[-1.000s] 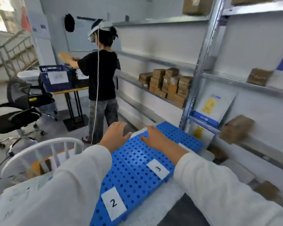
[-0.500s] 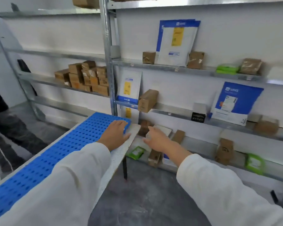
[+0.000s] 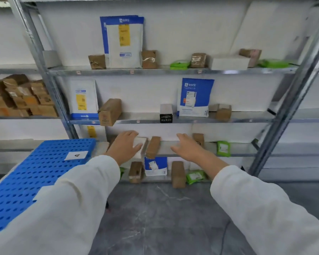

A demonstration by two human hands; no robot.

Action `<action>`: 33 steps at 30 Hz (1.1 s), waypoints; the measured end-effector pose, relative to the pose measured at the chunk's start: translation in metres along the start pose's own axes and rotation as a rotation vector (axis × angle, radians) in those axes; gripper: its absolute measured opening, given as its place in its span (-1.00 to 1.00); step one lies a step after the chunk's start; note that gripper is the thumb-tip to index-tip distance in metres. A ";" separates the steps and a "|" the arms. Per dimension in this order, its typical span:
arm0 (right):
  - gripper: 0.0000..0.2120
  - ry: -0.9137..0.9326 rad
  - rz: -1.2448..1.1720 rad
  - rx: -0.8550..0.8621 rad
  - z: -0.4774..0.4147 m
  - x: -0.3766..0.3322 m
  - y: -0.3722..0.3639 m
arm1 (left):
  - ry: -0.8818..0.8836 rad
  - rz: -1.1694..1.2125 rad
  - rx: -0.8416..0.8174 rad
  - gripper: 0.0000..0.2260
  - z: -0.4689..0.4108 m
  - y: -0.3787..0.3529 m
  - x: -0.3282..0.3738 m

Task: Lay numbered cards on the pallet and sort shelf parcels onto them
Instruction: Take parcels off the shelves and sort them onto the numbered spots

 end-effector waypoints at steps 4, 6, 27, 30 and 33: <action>-0.48 -0.130 0.049 0.048 0.012 0.063 0.025 | -0.082 0.047 -0.030 -0.56 -0.033 -0.034 0.043; -0.49 -0.198 0.021 0.080 0.018 0.093 0.037 | -0.126 0.091 -0.048 -0.56 -0.051 -0.054 0.068; -0.34 -0.486 0.068 0.034 -0.090 0.283 0.072 | -0.326 0.162 -0.268 -0.52 -0.260 -0.201 0.136; -0.35 -0.476 0.084 0.029 -0.116 0.290 0.072 | -0.335 0.173 -0.269 -0.54 -0.284 -0.210 0.134; -0.37 -0.452 0.093 0.027 -0.139 0.291 0.077 | -0.336 0.174 -0.260 -0.53 -0.306 -0.211 0.133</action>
Point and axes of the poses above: each hand's wrist, its own z-axis away from the middle knuckle, its own y-axis out of the back of the hand, x = y × z, the point moved 4 cm from there along -z, towards the middle knuckle, and after that the axes turned 12 degrees about z, right-handed, at the moved point
